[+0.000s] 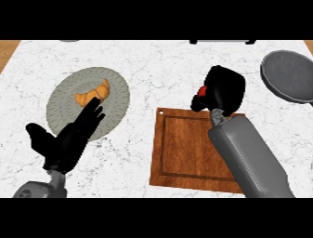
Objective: Pick the tomato from the cutting board and place it in the pan
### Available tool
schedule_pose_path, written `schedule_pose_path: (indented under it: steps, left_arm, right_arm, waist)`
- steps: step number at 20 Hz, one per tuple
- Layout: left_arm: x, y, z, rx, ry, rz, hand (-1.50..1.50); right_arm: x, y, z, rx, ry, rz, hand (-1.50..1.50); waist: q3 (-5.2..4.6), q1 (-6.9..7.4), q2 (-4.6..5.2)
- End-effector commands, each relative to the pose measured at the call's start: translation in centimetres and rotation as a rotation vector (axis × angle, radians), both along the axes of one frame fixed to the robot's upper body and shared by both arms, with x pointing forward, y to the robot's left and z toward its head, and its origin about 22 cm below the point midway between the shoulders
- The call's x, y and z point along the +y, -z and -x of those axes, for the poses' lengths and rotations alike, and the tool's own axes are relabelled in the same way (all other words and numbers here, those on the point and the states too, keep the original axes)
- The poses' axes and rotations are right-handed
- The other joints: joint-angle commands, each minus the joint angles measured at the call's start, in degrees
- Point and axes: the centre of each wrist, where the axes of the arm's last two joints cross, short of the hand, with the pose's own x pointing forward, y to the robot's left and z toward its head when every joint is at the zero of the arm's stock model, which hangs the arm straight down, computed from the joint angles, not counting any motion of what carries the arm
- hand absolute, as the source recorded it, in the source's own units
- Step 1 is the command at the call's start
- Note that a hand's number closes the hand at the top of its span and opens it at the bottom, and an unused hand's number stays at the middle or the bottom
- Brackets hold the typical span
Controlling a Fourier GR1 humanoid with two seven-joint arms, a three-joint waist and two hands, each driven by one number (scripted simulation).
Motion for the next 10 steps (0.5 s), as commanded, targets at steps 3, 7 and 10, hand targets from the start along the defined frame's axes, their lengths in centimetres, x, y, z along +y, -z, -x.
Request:
schedule_pose_path:
  steps: [3, 7, 10]
  left_arm:
    - [0.5, 0.1, 0.7, 0.009, -0.004, -0.006, 0.0]
    - [-0.3, 0.3, 0.7, 0.007, 0.001, -0.008, 0.0]
    - [-0.8, 1.5, -1.1, 0.005, 0.002, 0.004, 0.0]
  right_arm:
    - [-0.2, -3.7, -0.2, -0.302, 0.071, -0.24, 1.5]
    - [-5.1, -2.2, -0.7, -0.376, 0.118, -0.331, 1.5]
    - [-6.5, -0.2, -0.5, -0.403, 0.122, -0.403, 1.5]
  waist:
    - [-0.02, 0.23, -0.18]
    - [-0.03, -0.1, 0.02]
    - [-0.05, -0.4, 0.19]
